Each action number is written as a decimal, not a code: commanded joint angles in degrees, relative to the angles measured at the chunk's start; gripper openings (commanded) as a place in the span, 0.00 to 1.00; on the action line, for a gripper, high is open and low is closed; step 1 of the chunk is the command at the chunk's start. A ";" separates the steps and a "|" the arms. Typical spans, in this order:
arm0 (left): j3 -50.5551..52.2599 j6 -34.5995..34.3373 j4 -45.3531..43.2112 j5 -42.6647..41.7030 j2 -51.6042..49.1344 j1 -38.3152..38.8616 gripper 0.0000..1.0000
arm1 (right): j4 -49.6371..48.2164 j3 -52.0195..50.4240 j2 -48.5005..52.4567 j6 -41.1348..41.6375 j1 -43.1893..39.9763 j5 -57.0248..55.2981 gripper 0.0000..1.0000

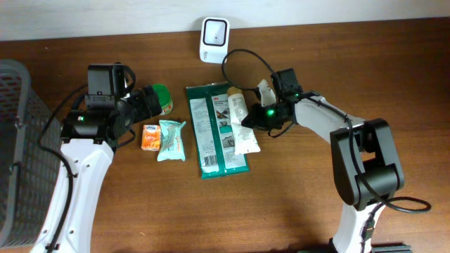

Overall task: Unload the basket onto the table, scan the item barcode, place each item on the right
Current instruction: 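Move the right gripper to the lotion tube and grasp it, then lift the lotion tube with the right gripper and turn it, then carry the lotion tube toward the white barcode scanner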

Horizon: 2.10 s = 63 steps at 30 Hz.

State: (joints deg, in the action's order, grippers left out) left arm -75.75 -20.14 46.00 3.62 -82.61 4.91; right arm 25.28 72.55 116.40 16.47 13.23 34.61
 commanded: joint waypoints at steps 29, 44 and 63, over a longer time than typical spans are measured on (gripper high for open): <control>-0.81 0.46 -0.09 0.44 0.28 -0.31 0.99 | 18.29 -2.40 -4.35 -16.85 -11.87 -2.89 0.45; -0.81 0.46 -0.09 0.44 0.28 -0.31 0.99 | 16.55 -2.51 -14.36 -20.76 -13.94 20.72 0.04; -0.81 0.46 -0.09 0.44 0.28 -0.31 0.99 | 30.23 30.01 -25.44 -15.69 -0.57 4.35 0.04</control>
State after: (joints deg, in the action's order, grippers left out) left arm -75.75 -20.14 46.00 3.64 -82.61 4.91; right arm 53.43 91.92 87.50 2.74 9.08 49.10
